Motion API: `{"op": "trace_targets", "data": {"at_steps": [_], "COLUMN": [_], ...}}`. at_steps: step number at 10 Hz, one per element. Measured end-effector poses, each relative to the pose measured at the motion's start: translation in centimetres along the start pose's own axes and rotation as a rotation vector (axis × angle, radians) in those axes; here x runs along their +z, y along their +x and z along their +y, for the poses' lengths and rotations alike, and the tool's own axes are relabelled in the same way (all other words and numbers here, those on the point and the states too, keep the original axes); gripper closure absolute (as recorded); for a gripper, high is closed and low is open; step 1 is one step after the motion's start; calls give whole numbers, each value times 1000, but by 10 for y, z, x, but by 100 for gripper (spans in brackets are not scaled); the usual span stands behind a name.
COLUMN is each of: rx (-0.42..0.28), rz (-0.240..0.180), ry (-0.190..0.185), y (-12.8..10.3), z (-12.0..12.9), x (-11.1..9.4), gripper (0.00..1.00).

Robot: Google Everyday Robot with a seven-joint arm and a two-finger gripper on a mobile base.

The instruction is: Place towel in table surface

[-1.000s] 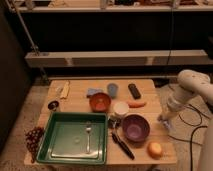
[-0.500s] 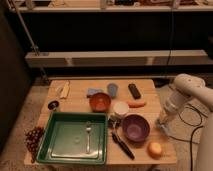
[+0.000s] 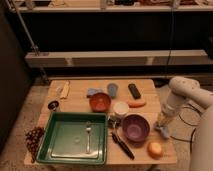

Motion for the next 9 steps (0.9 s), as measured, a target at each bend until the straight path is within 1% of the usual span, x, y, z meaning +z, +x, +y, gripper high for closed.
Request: {"op": "trace_targets", "data": {"at_steps": [2,4,6,8,9], "rx": [2,-17,-27,-16,-9], "rz": [-5,-8,-7,-1,4], "ry": [20,49,46,36,39], "y": [3,5,5,7,8], "z": [-3,-15,-20,-18,-17], "x": [6,8,7,4,1], "gripper": [37,21,20,20,20]}}
